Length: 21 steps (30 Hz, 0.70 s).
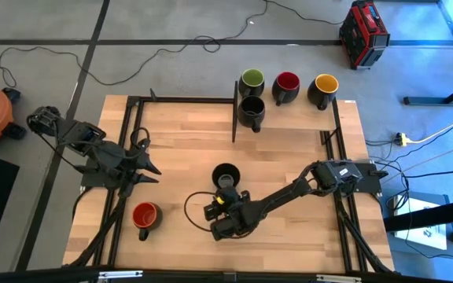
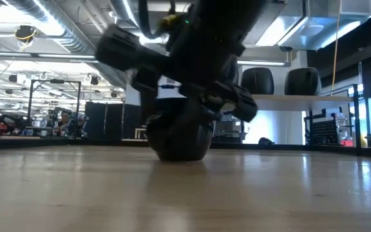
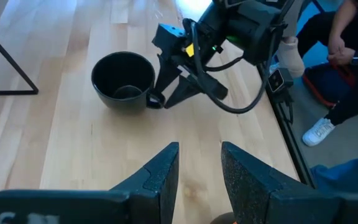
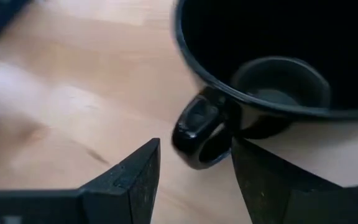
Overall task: Place coffee mugs
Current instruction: Put the black mug on the shelf
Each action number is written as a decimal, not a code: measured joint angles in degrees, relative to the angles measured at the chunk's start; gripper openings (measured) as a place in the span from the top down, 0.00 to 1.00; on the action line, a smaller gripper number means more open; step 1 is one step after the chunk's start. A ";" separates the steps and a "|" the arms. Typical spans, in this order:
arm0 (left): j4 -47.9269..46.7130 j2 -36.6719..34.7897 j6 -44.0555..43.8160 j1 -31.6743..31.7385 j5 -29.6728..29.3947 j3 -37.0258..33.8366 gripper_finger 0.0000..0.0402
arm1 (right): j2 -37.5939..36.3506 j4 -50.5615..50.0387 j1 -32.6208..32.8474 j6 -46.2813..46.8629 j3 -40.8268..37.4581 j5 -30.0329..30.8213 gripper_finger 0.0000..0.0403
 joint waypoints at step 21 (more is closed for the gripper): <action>-0.02 0.00 0.39 0.00 -0.02 0.00 0.71 | -0.60 -29.40 4.31 12.33 11.82 -2.19 0.53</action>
